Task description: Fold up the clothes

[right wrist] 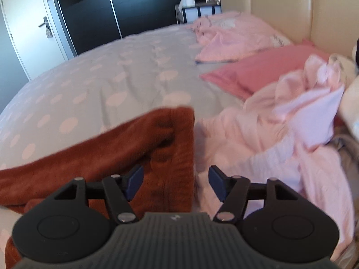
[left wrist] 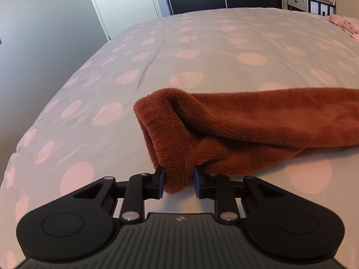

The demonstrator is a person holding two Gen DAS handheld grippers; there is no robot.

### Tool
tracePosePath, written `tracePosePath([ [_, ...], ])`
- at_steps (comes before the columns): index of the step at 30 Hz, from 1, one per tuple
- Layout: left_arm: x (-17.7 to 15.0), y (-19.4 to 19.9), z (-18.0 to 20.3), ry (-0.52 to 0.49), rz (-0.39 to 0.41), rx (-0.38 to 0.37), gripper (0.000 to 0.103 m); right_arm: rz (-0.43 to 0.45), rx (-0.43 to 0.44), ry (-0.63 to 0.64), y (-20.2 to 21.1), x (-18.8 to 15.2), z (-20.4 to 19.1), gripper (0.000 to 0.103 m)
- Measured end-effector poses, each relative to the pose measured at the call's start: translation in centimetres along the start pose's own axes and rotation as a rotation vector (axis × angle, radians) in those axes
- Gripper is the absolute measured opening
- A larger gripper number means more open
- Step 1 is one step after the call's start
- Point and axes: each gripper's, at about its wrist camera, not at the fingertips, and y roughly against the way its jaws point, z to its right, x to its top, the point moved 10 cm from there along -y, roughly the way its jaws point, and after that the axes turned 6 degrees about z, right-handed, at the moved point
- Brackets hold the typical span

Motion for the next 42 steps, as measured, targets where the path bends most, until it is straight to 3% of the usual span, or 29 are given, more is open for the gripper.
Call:
tracePosePath([
  [2,0.7,0.7,-0.4,0.009,0.011,-0.002,0.022,-0.027,-0.009,-0.003,-1.1,-1.1,0.1,0.063],
  [3,1.3,1.1,-0.6,0.015,0.017,-0.001,0.021,-0.047,-0.007,-0.024,-1.6,-1.6,0.2,0.054],
  [4,1.7,1.6,-0.9,0.022,0.021,-0.002,0.021,-0.061,0.003,-0.045,-1.9,-2.0,0.1,0.038],
  [5,2.2,2.2,-1.1,0.023,0.029,-0.001,0.021,-0.056,0.009,-0.057,-1.8,-2.0,-0.1,0.037],
  [8,4.4,4.2,-2.6,0.029,0.068,0.019,0.021,0.052,-0.033,-0.019,0.3,0.1,-0.4,0.029],
  [11,5.8,6.4,-4.8,0.086,0.093,0.010,0.021,0.169,-0.084,-0.015,3.3,3.4,0.5,0.028],
  [13,5.4,7.4,-5.8,0.080,0.078,0.011,0.021,0.178,-0.102,-0.003,4.4,4.1,1.2,0.028],
  [16,2.4,7.5,-6.2,0.077,-0.005,-0.010,0.023,0.138,-0.104,0.021,4.9,3.6,1.9,0.028],
  [21,-2.2,7.8,-4.8,0.072,-0.087,-0.030,0.031,0.097,-0.105,0.035,5.2,1.7,1.6,0.041],
  [22,-2.7,8.2,-4.6,0.074,-0.084,-0.029,0.032,0.102,-0.106,0.035,5.6,1.5,1.6,0.045],
  [25,-3.4,10.3,-4.0,0.089,-0.060,-0.035,0.045,0.113,-0.089,0.037,7.4,1.1,1.3,0.046],
  [28,-3.7,13.3,-2.6,0.100,-0.023,-0.078,0.046,0.121,-0.052,0.048,10.0,0.3,0.7,0.046],
  [36,-3.1,22.7,7.2,-0.006,0.086,-0.248,0.052,0.134,0.060,0.129,17.7,-3.8,-2.2,0.048],
  [42,-3.8,30.3,15.2,-0.033,0.161,-0.402,0.060,0.142,0.133,0.191,23.5,-8.1,-4.6,0.058],
])
